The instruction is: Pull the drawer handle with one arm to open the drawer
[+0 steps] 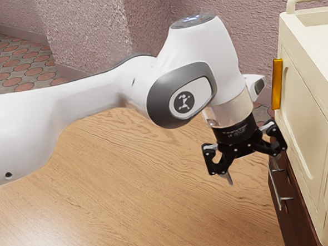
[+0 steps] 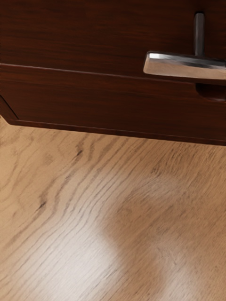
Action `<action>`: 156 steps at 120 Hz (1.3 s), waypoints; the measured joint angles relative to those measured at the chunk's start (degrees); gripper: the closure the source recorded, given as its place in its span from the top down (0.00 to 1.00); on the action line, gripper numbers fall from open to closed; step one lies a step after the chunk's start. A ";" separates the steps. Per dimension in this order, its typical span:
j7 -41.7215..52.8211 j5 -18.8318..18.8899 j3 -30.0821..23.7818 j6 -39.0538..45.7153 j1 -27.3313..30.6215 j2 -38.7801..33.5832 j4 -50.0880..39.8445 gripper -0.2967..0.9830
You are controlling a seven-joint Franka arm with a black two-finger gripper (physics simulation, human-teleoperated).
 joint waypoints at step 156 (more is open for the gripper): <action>2.30 -0.47 0.22 -0.38 0.19 -3.36 -7.83 0.77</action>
